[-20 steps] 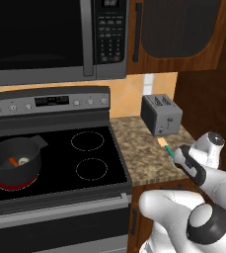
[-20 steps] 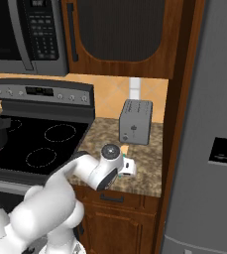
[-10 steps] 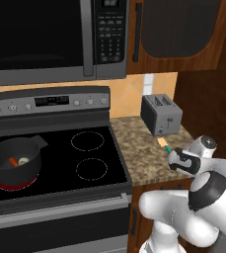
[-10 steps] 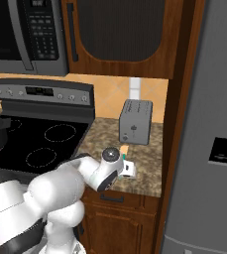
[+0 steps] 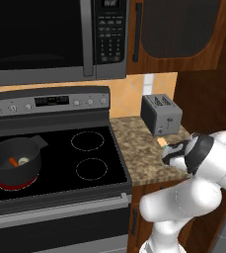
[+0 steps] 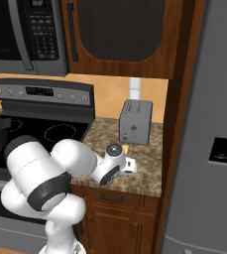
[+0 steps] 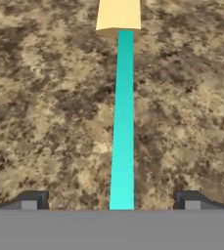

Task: Put the carrot and mushroom in the pot. Retrieve the spatula and lightly stir the vegetables in the pot.

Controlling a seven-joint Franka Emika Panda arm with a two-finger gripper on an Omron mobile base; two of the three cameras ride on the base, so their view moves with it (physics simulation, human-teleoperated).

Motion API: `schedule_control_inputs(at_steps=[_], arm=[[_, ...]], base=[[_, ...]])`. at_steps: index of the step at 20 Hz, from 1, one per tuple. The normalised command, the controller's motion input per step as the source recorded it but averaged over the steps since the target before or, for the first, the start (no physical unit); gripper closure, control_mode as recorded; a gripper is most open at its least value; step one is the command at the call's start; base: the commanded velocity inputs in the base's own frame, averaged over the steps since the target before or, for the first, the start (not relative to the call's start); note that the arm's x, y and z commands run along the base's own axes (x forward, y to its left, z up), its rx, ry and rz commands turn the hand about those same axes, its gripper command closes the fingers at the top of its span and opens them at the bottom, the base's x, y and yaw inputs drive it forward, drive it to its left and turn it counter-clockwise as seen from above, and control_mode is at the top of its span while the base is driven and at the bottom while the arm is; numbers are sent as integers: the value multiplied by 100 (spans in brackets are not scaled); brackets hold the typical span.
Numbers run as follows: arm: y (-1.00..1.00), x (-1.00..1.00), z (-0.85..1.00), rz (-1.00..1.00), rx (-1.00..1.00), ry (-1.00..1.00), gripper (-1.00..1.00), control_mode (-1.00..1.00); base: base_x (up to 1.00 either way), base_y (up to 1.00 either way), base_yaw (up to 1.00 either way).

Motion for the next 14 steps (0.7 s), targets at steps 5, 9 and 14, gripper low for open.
schedule_control_inputs(at_steps=[5,9,14], arm=[[-11,18,-23,1,3,4,-100,-100],[0,-1,-55,0,3,0,-100,-100],[31,-9,-46,0,-1,-1,-100,-100]], base=[[0,0,0],[0,0,0],[0,0,0]])
